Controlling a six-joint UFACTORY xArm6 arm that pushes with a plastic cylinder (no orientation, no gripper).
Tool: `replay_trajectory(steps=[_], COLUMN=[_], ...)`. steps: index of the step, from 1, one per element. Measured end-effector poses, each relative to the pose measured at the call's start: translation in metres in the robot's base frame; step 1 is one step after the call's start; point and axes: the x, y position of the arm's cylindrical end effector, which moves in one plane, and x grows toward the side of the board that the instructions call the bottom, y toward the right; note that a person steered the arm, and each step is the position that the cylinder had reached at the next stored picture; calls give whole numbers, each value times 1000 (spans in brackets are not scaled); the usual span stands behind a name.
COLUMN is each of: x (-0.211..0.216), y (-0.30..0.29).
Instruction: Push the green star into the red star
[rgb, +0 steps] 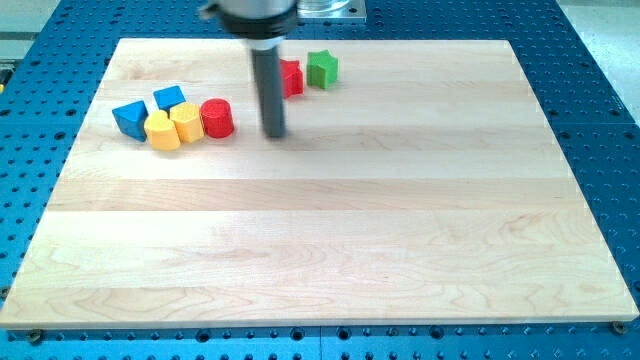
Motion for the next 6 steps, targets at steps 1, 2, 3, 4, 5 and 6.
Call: replay_trajectory(steps=[1, 2, 3, 4, 5, 6], x=[-55, -101, -124, -109, -71, -56], y=[82, 90, 62, -13, -56, -40])
